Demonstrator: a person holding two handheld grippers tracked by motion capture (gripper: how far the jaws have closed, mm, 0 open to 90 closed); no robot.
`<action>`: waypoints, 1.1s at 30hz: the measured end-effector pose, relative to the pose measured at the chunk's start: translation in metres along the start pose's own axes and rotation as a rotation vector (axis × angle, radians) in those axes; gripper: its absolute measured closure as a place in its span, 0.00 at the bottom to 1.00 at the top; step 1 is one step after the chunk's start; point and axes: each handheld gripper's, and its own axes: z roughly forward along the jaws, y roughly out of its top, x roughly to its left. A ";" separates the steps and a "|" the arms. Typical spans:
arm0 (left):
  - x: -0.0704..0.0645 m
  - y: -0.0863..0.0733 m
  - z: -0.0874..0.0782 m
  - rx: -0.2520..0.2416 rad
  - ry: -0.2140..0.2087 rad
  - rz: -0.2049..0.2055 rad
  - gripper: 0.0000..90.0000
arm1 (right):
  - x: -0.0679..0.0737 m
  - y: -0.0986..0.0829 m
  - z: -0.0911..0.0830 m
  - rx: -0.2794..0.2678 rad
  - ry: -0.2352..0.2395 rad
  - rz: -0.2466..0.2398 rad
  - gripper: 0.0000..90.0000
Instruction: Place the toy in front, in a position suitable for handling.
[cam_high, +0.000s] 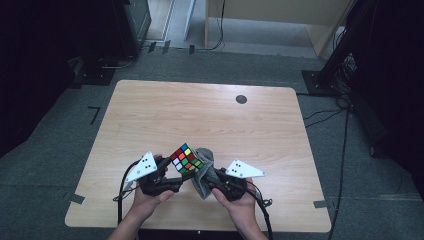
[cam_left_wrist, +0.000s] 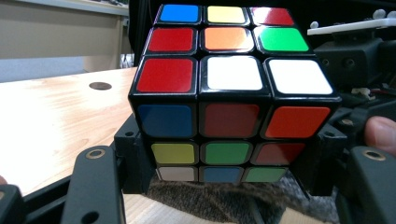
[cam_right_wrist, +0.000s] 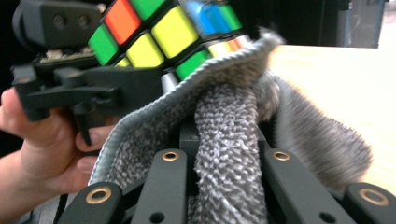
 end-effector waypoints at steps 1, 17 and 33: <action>0.000 0.000 0.000 0.001 0.001 0.001 0.38 | 0.004 -0.002 0.004 0.019 0.017 -0.017 0.86; 0.000 0.000 0.000 -0.002 0.006 -0.001 0.38 | 0.020 -0.008 0.020 0.092 0.083 -0.094 0.85; 0.001 0.001 -0.002 -0.008 0.004 -0.007 0.38 | 0.002 0.002 0.004 0.025 0.014 -0.048 0.87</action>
